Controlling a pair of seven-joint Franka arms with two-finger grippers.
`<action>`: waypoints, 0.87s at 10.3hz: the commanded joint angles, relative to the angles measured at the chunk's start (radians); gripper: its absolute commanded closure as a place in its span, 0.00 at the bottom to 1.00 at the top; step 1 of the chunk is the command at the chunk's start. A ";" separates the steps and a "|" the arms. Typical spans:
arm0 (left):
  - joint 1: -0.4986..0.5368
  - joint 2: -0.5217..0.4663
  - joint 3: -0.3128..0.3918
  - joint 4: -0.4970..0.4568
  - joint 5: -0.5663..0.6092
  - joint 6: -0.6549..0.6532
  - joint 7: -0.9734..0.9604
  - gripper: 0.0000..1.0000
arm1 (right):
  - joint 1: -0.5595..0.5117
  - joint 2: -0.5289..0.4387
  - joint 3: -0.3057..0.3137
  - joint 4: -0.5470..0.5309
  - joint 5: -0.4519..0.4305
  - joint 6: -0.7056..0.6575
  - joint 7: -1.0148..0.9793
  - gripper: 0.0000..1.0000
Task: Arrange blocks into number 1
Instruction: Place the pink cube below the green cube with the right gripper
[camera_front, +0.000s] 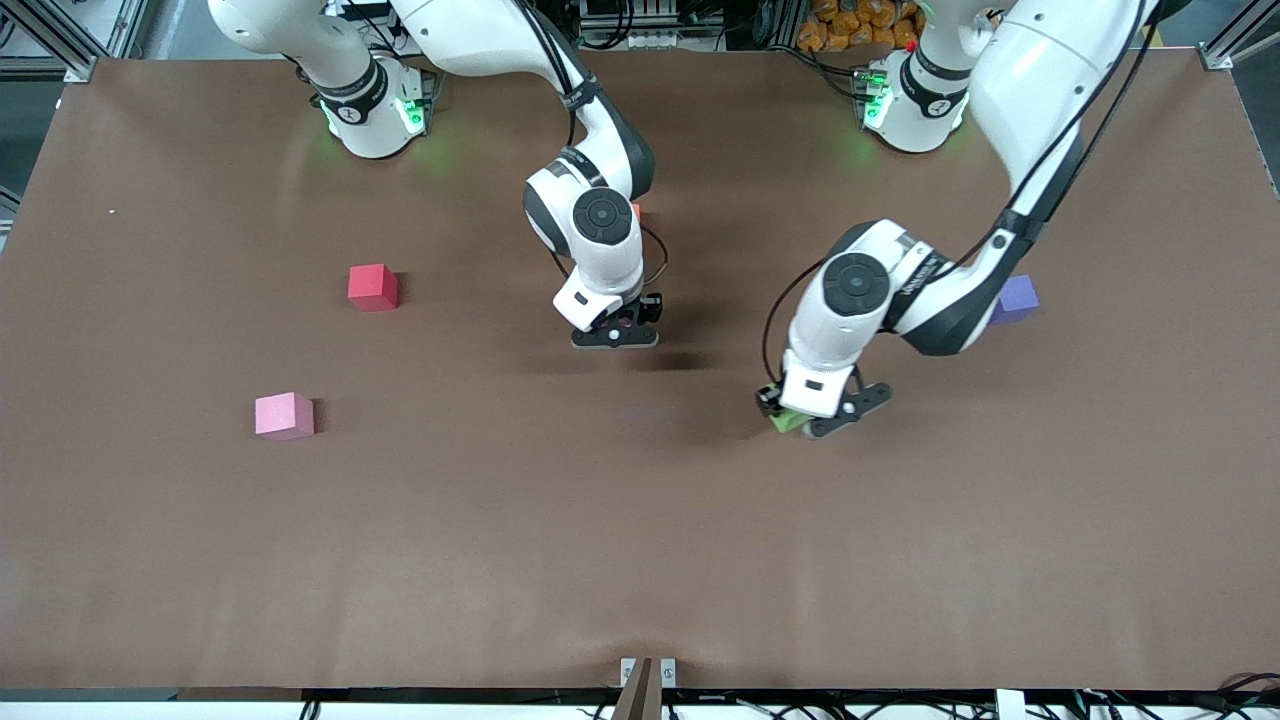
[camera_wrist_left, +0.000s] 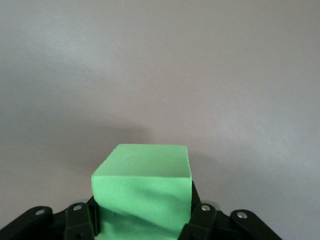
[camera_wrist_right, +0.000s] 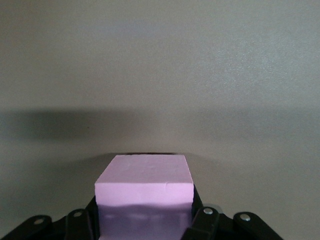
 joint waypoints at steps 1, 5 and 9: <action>-0.027 0.031 0.004 0.046 0.024 -0.025 0.025 1.00 | 0.009 -0.006 -0.004 -0.010 0.014 0.009 0.003 0.36; -0.022 0.034 0.006 0.057 0.016 -0.025 0.026 1.00 | 0.009 -0.009 -0.004 -0.012 0.013 0.006 0.005 0.00; -0.024 0.035 0.006 0.060 0.016 -0.025 0.086 1.00 | -0.028 -0.134 -0.001 -0.113 0.004 0.012 -0.008 0.00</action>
